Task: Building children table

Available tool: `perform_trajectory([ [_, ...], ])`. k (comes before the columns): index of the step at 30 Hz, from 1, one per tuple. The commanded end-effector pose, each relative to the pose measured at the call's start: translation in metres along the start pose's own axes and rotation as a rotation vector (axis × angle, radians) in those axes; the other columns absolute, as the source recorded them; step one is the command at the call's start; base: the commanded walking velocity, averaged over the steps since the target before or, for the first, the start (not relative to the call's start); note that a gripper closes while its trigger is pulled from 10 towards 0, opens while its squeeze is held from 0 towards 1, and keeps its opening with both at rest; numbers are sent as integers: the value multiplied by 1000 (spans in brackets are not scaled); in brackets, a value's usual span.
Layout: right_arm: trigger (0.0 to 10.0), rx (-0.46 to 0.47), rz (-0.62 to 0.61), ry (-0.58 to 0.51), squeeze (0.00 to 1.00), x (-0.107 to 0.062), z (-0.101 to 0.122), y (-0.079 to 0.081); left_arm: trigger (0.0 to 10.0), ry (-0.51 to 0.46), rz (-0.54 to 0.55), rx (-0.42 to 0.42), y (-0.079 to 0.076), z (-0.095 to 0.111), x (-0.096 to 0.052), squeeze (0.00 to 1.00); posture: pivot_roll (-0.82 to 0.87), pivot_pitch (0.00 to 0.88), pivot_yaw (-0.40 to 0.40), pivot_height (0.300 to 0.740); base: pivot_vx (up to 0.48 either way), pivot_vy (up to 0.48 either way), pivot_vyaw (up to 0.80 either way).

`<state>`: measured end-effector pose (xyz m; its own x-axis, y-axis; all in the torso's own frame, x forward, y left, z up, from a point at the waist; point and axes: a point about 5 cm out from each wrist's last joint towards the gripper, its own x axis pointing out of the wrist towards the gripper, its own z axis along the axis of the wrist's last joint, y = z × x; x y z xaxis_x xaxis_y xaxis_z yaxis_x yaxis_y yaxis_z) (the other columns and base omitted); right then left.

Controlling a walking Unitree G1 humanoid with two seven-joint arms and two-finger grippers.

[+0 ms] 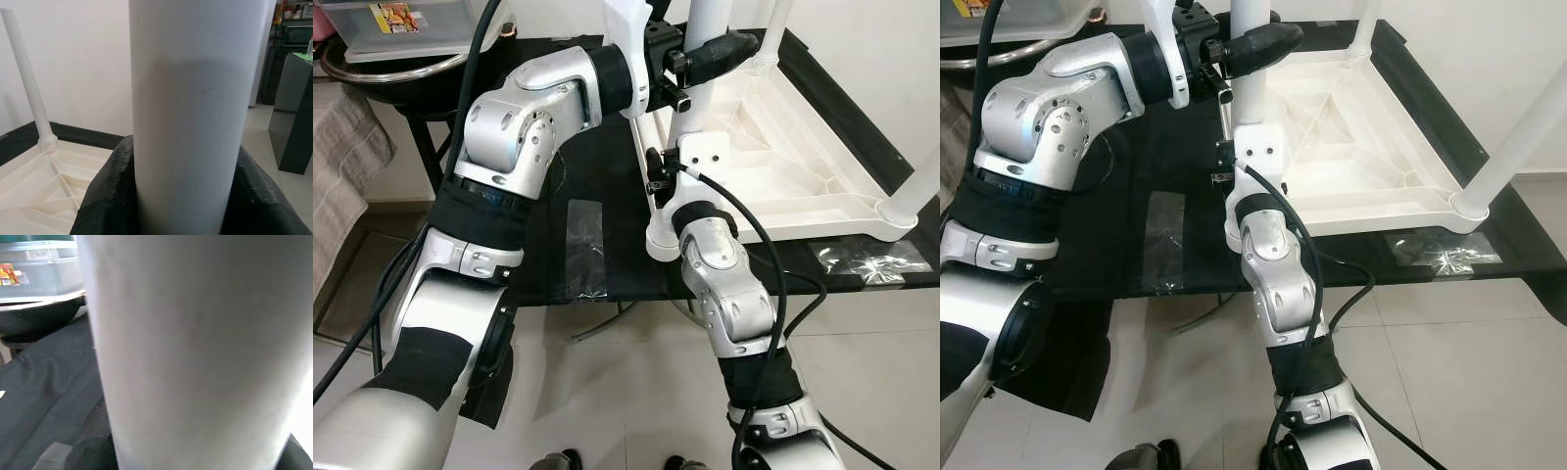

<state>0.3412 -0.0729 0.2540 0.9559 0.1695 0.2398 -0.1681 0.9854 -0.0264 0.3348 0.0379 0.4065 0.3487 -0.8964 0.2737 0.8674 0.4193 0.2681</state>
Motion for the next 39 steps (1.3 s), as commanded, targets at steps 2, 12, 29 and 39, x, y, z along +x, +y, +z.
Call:
perform_trajectory([
  [2, 10000, 100, 112, 28, 1000, 0, -6, -3, 0, 9, -62, 9, -6, 3, 6, 0, 124, 187, 35, 740, 0, 0, 0],
  [12, 10000, 8, 461, -106, 1000, 9, 35, -55, 0, 8, -82, 1, -9, 0, 8, 0, 126, 187, 40, 740, 0, 0, 0],
  [29, 10000, -242, 1046, -28, 0, 24, 68, -89, 0, 29, -131, -17, -18, -1, 9, 0, 166, 221, 61, 740, 0, 0, 0],
  [39, 10000, -222, 1200, 20, 0, 28, 68, -89, 0, -14, -249, -44, -30, 7, 15, 0, 171, 240, 63, 740, 0, 0, 0],
])
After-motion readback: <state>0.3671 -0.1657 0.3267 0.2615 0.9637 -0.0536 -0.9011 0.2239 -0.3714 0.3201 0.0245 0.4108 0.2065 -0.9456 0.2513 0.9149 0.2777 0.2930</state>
